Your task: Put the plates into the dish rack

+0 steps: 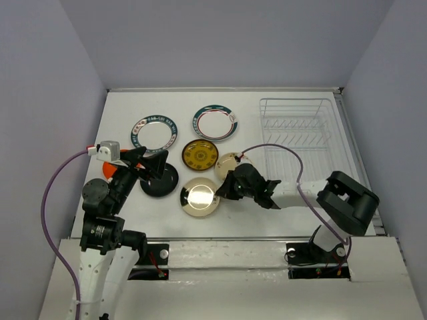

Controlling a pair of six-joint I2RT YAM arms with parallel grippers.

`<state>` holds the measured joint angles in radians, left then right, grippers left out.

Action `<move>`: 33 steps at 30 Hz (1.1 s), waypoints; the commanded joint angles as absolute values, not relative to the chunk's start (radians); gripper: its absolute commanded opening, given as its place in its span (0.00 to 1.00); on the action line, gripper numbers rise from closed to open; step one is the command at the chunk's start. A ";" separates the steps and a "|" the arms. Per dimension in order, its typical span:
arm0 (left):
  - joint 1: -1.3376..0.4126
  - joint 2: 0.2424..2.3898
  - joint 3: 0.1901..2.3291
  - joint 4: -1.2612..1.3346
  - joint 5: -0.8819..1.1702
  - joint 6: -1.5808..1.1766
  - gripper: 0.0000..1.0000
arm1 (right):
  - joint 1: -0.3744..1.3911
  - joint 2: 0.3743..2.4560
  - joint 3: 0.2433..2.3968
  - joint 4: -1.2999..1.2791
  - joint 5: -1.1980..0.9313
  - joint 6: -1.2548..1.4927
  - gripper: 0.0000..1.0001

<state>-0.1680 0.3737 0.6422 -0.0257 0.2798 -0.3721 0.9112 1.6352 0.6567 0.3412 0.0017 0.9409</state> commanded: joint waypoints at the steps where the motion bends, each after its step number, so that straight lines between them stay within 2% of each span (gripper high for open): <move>1: -0.166 0.356 0.667 0.028 0.285 -0.376 0.99 | 0.919 1.442 0.705 0.257 0.087 0.824 0.07; 4: -0.164 0.353 0.666 0.029 0.285 -0.379 0.99 | 0.919 1.283 0.768 0.144 0.179 0.697 0.07; 6: -0.166 0.350 0.666 0.029 0.287 -0.380 0.99 | 0.910 1.203 0.866 0.007 0.334 0.588 0.07; 7: -0.166 0.348 0.666 0.032 0.288 -0.380 0.99 | 0.878 1.187 0.902 -0.099 0.422 0.560 0.07; 9: -0.166 0.345 0.664 0.035 0.293 -0.383 0.99 | 0.772 1.142 0.981 -0.173 0.449 0.484 0.07; 13: -0.167 0.338 0.663 0.038 0.299 -0.385 0.99 | 0.587 1.114 1.087 -0.239 0.624 0.358 0.07; 19: -0.178 0.331 0.663 0.040 0.304 -0.383 0.99 | 0.456 1.256 1.273 -0.288 0.843 0.132 0.07; 23: -0.183 0.327 0.661 0.040 0.304 -0.383 0.99 | 0.446 1.368 1.350 -0.291 0.896 0.017 0.07; 33: -0.184 0.336 0.661 0.043 0.302 -0.382 0.99 | 0.446 1.542 1.440 -0.318 0.922 -0.077 0.07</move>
